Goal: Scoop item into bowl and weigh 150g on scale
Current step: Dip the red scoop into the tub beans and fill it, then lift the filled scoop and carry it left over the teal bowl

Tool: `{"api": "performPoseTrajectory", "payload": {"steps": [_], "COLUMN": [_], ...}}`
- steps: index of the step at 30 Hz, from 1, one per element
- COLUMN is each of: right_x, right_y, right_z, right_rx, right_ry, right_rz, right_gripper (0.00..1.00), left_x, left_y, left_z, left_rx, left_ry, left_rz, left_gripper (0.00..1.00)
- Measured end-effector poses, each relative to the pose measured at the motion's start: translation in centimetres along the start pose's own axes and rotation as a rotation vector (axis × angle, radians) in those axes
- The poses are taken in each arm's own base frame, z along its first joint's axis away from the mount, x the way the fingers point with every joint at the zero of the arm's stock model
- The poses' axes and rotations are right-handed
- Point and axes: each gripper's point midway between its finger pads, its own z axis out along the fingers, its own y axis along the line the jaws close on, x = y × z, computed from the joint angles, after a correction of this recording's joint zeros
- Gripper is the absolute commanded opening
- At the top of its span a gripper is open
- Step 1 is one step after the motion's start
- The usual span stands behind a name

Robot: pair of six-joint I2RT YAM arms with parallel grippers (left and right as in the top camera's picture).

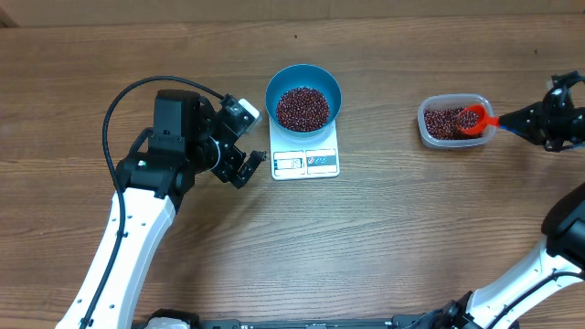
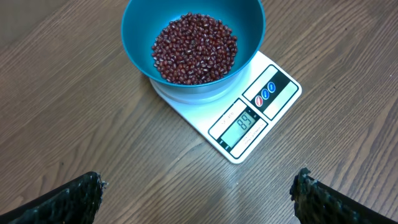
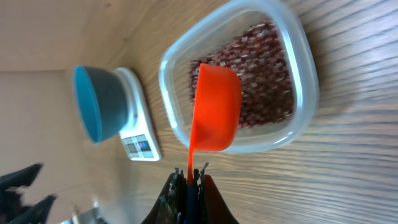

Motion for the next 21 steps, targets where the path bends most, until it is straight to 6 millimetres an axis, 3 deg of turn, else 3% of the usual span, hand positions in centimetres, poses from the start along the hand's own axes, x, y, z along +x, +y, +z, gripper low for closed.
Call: {"api": "performPoseTrajectory", "payload": {"steps": [10, 21], "right_x": [-0.2, -0.3], "right_y": [1.9, 5.8], "right_z": [-0.4, -0.3], "right_rx": [-0.118, -0.302], "right_ry": [-0.031, -0.060], "right_rz": [-0.048, -0.090], "right_gripper": [0.04, 0.04], "left_x": [0.0, 0.0], "left_y": [0.0, 0.0], "left_z": [0.0, 0.0], "left_rx": [0.000, 0.000], "left_ry": [0.000, 0.000], "left_rz": [0.000, 0.000], "left_gripper": [1.00, 1.00]}}
